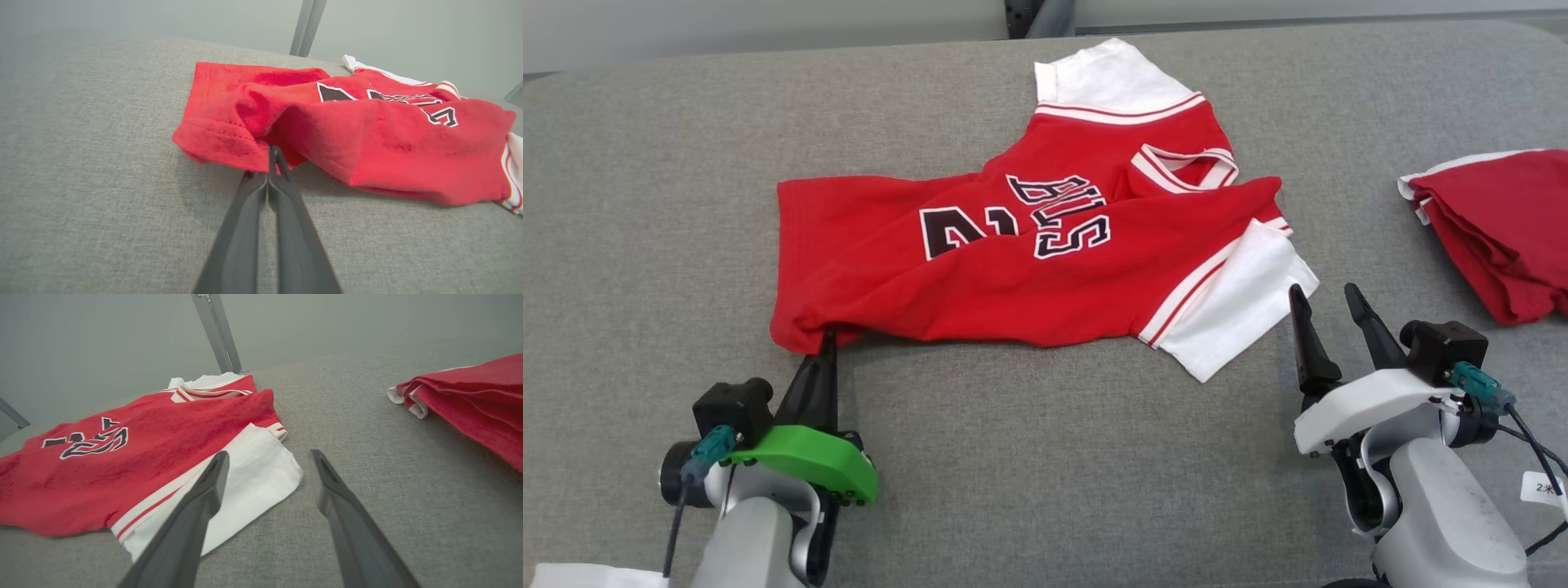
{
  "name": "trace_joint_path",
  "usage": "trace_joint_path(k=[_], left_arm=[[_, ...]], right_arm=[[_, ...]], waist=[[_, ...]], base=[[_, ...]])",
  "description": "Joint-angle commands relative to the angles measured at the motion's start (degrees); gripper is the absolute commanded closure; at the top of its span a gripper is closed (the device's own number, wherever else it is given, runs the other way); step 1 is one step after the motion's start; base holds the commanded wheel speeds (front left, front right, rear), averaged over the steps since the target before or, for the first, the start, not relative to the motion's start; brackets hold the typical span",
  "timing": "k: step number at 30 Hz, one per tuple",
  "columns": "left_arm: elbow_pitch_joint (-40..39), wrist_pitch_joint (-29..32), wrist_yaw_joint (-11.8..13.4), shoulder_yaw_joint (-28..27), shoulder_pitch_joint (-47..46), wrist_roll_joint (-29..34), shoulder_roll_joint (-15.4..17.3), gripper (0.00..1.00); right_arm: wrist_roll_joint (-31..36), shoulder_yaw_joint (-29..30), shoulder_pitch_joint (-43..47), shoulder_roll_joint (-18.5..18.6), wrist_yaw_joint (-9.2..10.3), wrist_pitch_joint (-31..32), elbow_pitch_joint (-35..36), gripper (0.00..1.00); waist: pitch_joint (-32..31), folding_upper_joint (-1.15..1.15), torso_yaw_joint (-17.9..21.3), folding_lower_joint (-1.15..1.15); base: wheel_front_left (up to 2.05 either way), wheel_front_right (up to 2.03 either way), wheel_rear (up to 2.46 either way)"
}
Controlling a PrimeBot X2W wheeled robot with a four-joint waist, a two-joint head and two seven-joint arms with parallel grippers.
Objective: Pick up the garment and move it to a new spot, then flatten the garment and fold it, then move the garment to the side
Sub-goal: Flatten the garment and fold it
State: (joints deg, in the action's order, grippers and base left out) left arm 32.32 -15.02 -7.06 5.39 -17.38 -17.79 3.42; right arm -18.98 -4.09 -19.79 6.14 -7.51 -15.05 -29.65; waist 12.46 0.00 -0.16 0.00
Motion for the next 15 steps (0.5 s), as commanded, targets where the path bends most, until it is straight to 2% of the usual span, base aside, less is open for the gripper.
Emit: trace_joint_path(k=[1,9,12,15], left_arm=[[-0.4,-0.2,-0.2,0.1,-0.7,0.4,1.5,1.00],[-3.5,0.4,-0.4,8.6,-3.4,0.1,10.7,1.00],[-4.2,3.0,-0.4,12.1,-2.3,-3.4,13.5,1.00],[-4.1,5.3,-0.3,15.3,0.1,-6.4,14.8,1.00]], right_arm=[[-0.3,0.2,0.6,-0.1,0.05,-0.2,0.0,0.00],[-0.8,0.4,2.9,-2.3,0.04,-0.2,-1.1,0.00],[-1.0,0.5,3.7,-2.6,0.05,-0.2,-1.6,0.00],[-1.1,0.7,4.4,-2.9,0.05,-0.2,-1.8,0.00]], waist=[[-2.3,0.00,-2.5,0.00],[-6.7,0.00,-6.1,0.00],[-8.1,0.00,-6.2,0.00],[-9.4,0.00,-5.9,0.00]], base=[[0.00,0.00,0.00],[0.00,0.00,0.00],[0.00,0.00,0.00],[0.00,0.00,0.00]])
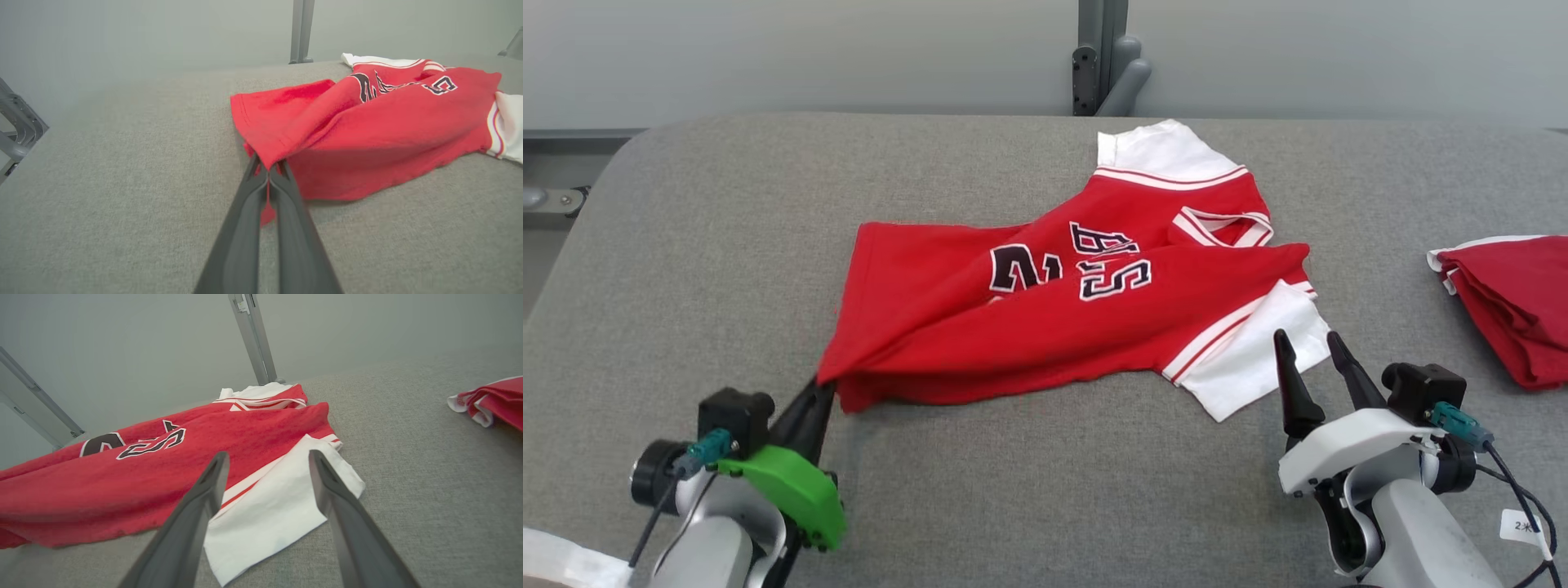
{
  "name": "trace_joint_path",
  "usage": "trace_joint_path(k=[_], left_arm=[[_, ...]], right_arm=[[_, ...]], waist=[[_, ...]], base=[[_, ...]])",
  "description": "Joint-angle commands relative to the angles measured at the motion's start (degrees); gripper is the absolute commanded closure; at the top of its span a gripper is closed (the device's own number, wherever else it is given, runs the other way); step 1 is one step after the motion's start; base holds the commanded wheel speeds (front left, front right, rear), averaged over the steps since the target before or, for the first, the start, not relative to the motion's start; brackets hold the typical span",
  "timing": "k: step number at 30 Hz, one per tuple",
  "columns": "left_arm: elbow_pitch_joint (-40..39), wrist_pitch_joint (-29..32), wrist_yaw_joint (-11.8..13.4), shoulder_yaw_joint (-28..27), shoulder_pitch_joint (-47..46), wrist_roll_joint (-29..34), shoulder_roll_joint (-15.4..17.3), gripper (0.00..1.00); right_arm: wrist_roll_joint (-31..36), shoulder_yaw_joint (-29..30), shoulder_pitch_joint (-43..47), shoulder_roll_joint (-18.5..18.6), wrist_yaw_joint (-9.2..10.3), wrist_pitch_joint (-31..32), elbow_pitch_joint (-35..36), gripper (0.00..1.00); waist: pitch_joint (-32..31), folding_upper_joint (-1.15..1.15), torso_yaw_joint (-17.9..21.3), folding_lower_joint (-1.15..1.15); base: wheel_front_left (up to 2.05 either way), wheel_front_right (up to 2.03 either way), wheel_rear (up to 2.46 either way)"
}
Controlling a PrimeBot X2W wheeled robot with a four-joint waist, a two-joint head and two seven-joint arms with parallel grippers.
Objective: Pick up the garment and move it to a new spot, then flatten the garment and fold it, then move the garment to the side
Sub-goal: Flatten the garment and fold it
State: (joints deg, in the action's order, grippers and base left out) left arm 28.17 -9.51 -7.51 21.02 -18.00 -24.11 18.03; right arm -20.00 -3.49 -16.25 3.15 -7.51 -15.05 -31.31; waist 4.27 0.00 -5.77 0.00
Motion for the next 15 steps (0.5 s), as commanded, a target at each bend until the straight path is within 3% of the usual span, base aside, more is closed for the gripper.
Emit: trace_joint_path(k=[1,7,15], left_arm=[[0.1,0.7,0.1,1.0,1.3,-0.9,0.9,1.00],[-1.0,6.9,0.1,9.8,4.4,-9.6,5.4,1.00],[0.2,3.9,0.2,9.7,-2.6,-12.1,7.9,1.00]], right_arm=[[-0.2,0.2,1.2,0.1,0.05,-0.2,-0.3,0.00],[-0.1,0.4,2.1,-0.1,0.04,-0.2,-0.6,0.00],[0.1,-0.4,0.4,-0.1,0.05,-0.2,0.1,0.00]], waist=[[-1.7,0.00,-0.2,0.00],[-3.2,0.00,-0.1,0.00],[-0.2,0.00,0.9,0.00]], base=[[0.00,0.00,0.00],[0.00,0.00,0.00],[0.00,0.00,0.00]])
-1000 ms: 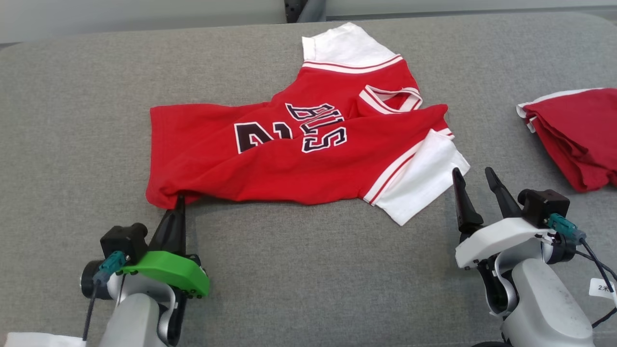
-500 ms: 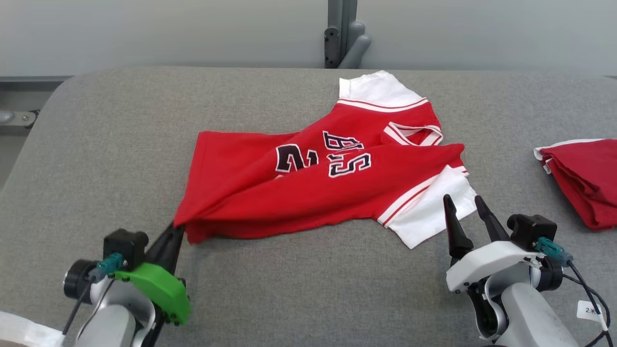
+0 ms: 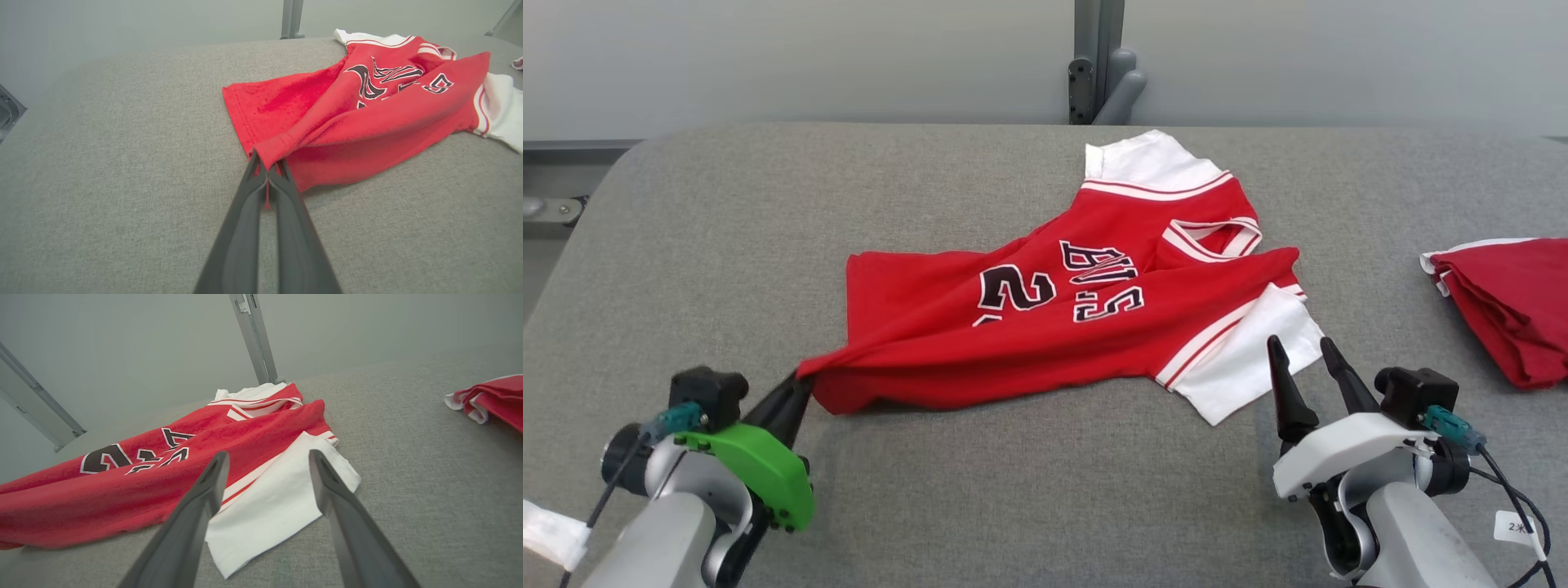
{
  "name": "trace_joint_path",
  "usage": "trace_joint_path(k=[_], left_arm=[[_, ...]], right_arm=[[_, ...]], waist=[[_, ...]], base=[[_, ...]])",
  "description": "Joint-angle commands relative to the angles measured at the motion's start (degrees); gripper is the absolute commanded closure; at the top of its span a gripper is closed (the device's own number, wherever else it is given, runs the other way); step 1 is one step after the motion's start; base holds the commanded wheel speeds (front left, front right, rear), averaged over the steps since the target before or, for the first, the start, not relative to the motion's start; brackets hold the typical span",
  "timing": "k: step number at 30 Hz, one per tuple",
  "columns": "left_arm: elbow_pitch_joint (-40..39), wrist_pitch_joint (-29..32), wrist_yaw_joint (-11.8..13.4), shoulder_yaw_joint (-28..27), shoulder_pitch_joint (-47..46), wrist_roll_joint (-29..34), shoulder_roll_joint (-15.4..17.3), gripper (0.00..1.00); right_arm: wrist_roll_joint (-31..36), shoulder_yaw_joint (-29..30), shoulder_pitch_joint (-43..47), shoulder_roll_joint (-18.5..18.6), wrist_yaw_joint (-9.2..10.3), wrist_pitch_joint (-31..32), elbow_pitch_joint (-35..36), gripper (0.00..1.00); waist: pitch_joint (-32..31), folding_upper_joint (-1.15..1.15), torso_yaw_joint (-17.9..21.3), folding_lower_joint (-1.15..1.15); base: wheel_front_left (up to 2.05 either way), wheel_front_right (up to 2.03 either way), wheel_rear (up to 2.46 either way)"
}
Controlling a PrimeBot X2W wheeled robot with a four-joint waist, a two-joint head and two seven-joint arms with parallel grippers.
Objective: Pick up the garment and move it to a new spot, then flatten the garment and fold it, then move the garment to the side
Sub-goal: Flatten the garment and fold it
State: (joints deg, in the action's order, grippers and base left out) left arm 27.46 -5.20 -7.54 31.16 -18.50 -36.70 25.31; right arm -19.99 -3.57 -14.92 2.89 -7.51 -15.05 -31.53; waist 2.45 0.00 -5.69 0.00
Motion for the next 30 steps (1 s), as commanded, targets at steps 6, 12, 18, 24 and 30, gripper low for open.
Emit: trace_joint_path(k=[6,12,18,24,30], left_arm=[[10.0,-2.2,2.5,-0.7,-12.1,2.8,-2.5,1.00],[19.4,-5.4,4.9,-1.9,-17.8,3.2,-4.7,1.00],[26.8,-9.6,9.5,-3.9,-22.6,5.3,-6.1,0.63],[29.6,-10.0,10.2,-7.1,-22.0,4.9,-7.9,0.00],[23.7,-10.0,10.8,-11.7,-16.5,7.3,-9.8,0.00]], right_arm=[[0.2,-1.6,-3.6,0.6,0.04,-0.2,-0.2,0.00],[0.5,-2.4,-5.9,1.6,0.04,-0.2,-0.1,0.00],[0.0,-2.2,-7.4,2.7,0.04,-0.2,0.1,0.00],[-0.2,-2.4,-6.6,2.7,0.04,-0.2,-0.6,0.00],[-0.5,-2.3,-4.4,2.1,0.05,-0.2,-1.2,0.00]], waist=[[7.0,0.00,4.4,0.00],[10.5,0.00,7.8,0.00],[12.9,0.00,10.3,0.00],[11.9,0.00,10.5,0.00],[7.6,0.00,8.3,0.00]], base=[[0.00,0.00,0.00],[0.00,0.00,0.00],[0.00,0.00,0.00],[0.00,0.00,0.00],[0.00,0.00,0.00]])
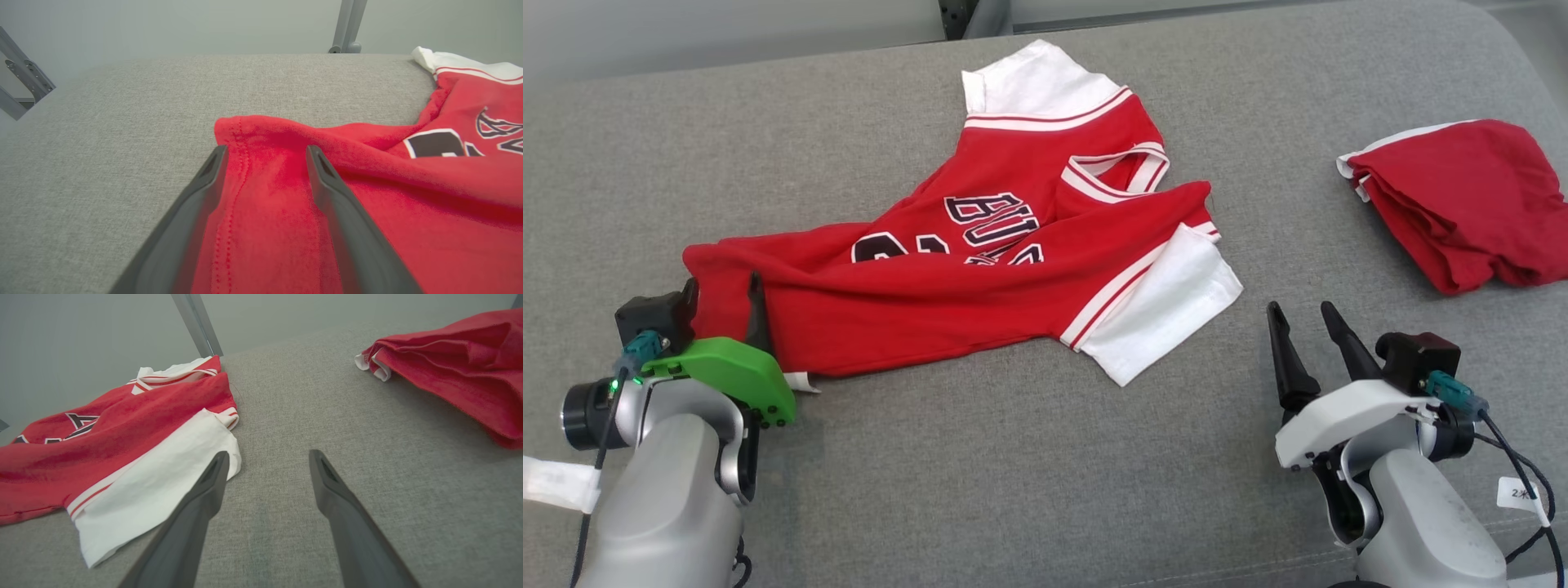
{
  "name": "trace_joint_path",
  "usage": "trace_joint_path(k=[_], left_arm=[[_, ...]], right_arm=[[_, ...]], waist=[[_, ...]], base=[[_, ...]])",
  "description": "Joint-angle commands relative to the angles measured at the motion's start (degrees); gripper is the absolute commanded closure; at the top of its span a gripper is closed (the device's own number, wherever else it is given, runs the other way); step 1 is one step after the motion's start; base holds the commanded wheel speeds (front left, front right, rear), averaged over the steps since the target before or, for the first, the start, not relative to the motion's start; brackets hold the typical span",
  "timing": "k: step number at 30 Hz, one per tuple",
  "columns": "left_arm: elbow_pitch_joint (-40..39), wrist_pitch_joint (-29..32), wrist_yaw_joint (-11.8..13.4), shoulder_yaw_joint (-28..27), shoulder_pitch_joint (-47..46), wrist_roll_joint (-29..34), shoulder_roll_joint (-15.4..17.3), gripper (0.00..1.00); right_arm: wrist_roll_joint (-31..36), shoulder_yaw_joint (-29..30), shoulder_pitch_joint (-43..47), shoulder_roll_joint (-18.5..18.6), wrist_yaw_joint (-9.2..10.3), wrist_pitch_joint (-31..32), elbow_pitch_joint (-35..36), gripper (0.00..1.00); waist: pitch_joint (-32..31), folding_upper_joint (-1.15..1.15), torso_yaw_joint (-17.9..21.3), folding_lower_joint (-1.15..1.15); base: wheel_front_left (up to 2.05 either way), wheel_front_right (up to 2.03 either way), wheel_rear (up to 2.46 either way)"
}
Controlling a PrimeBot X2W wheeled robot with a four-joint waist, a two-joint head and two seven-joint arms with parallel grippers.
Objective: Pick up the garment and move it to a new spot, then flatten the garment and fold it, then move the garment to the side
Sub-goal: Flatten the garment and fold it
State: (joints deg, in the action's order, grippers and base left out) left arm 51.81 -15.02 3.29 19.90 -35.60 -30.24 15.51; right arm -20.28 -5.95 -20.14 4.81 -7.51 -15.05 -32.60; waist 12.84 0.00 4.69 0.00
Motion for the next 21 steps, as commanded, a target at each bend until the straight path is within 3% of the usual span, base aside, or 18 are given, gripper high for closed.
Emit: trace_joint_path(k=[1,10,21], left_arm=[[-1.7,-0.2,0.0,-1.4,1.7,0.9,-0.3,0.00],[-9.6,-0.2,-1.3,-9.0,13.1,4.6,-5.0,0.00],[-8.6,-0.2,-3.8,-15.6,14.3,8.2,-8.5,0.00]], right_arm=[[-0.3,0.1,1.1,0.0,0.04,-0.2,-0.2,0.00],[0.0,0.5,3.1,-1.0,0.04,-0.2,0.0,0.00],[0.4,1.0,1.8,-0.5,0.04,-0.2,0.9,0.00]], waist=[[-3.7,0.00,-2.5,0.00],[-6.6,0.00,-4.5,0.00],[-2.4,0.00,-2.5,0.00]], base=[[0.00,0.00,0.00],[0.00,0.00,0.00],[0.00,0.00,0.00]])
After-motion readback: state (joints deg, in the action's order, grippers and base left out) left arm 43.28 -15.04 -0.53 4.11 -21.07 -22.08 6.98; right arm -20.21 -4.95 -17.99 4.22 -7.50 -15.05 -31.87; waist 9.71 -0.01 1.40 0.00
